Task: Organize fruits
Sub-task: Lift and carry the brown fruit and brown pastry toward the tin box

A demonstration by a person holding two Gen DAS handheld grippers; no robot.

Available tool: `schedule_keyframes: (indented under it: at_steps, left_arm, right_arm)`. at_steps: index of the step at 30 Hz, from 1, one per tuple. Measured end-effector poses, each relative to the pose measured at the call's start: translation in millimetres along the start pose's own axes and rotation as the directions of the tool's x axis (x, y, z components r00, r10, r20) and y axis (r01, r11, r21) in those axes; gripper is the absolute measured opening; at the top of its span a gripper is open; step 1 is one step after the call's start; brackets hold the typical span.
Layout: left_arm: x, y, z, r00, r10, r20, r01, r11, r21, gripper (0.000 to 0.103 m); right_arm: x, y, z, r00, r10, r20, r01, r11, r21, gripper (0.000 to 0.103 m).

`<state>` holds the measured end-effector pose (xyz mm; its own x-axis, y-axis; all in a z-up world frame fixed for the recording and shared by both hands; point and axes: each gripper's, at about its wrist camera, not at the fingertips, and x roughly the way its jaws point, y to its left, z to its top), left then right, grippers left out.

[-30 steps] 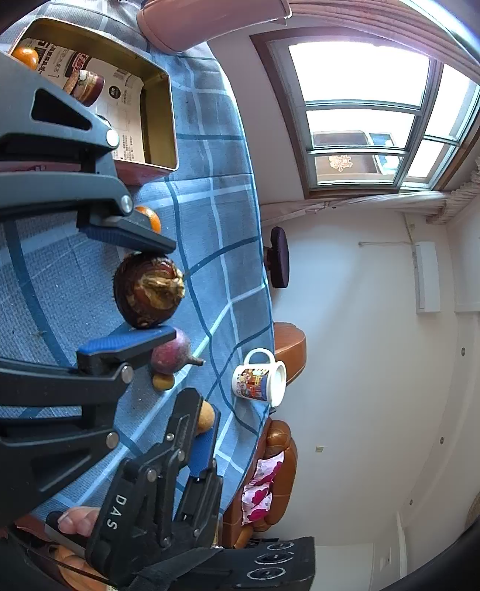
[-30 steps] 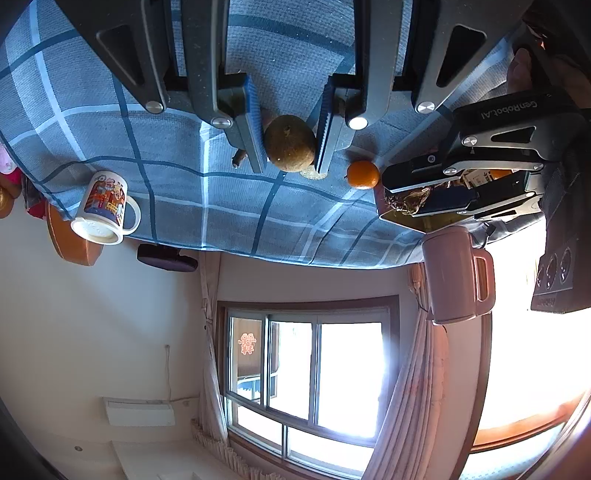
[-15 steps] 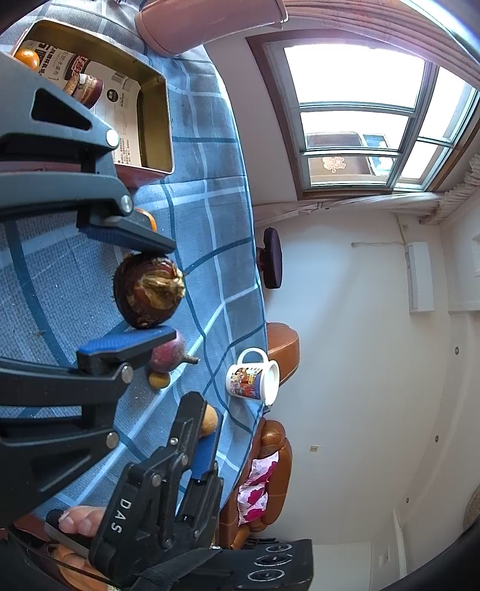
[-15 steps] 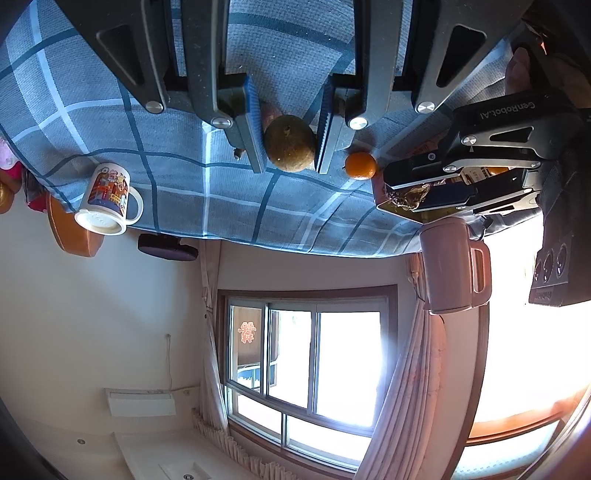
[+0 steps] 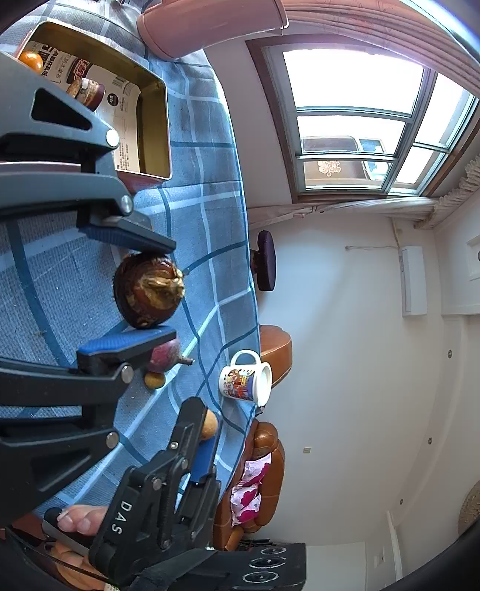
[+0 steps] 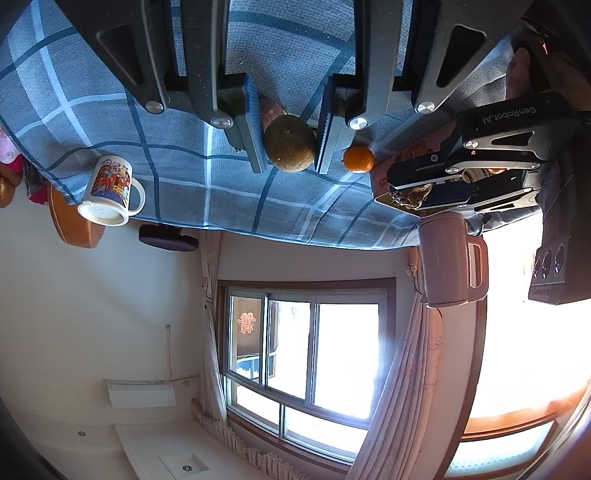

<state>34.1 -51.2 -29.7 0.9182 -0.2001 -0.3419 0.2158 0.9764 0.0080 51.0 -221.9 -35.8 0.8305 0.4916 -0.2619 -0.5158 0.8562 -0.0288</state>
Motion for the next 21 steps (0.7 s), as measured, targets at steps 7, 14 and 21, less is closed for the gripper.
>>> schedule_keyframes:
  at_steps: [7, 14, 21]
  left_arm:
    - [-1, 0, 1, 1.0, 0.0, 0.003, 0.0, 1.0, -0.002, 0.042]
    - [-4, 4, 0, 1.0, 0.003, 0.004, -0.003, 1.0, -0.015, 0.042]
    - [-7, 15, -1, 1.0, 0.025, 0.0, -0.025, 0.999, -0.038, 0.042]
  right_arm:
    - [1, 5, 1, 1.0, -0.003, -0.001, 0.003, 1.0, -0.016, 0.028]
    - [4, 13, 2, 1.0, -0.006, -0.004, 0.006, 0.999, -0.043, 0.028]
    - [11, 24, 4, 1.0, 0.011, -0.006, -0.011, 0.998, -0.063, 0.028]
